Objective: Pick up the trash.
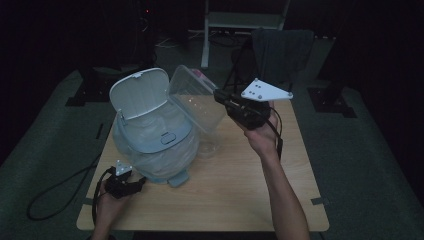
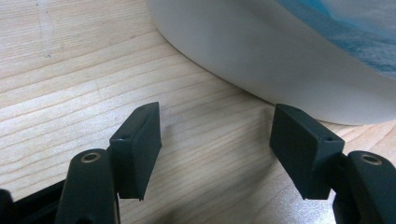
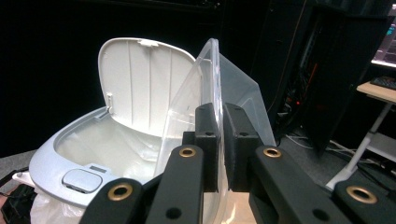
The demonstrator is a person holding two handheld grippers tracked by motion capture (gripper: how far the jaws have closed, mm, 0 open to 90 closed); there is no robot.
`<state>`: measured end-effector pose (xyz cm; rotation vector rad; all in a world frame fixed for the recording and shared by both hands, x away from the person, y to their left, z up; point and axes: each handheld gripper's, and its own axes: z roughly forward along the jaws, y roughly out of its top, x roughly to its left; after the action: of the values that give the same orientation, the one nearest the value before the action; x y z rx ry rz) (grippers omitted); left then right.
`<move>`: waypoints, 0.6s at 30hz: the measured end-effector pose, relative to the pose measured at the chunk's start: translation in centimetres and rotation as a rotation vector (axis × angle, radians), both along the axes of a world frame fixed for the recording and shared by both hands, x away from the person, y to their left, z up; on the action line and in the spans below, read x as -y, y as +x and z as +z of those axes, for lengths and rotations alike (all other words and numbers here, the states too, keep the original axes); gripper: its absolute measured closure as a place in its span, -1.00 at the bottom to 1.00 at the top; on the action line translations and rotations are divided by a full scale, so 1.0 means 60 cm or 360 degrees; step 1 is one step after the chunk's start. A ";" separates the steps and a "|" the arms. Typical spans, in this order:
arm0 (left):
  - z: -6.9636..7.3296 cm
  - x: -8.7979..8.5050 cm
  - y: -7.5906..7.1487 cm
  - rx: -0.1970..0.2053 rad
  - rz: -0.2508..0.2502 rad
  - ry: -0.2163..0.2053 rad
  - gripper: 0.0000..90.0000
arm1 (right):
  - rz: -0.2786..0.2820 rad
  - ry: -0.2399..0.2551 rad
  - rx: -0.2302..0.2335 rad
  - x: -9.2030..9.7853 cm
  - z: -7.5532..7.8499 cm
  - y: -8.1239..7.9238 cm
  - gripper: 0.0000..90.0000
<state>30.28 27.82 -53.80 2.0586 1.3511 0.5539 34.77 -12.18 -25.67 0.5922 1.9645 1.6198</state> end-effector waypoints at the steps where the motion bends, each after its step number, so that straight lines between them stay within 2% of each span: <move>1: 0.000 0.000 0.000 0.0000 0.0000 0.0000 -0.23 | 0.0013 -0.0001 0.0000 -0.001 0.001 0.000 0.89; 8: 0.000 0.000 0.000 -0.0001 -0.0001 0.0000 -0.23 | 0.0081 0.0016 0.0011 -0.010 0.007 -0.004 0.89; 18: 0.000 0.000 0.000 0.0000 0.0000 0.0000 -0.23 | 0.0154 -0.0037 0.0028 -0.039 0.009 -0.005 0.89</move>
<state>30.28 27.82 -53.80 2.0587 1.3508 0.5539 34.44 -9.84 -25.15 0.4786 2.0244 1.6515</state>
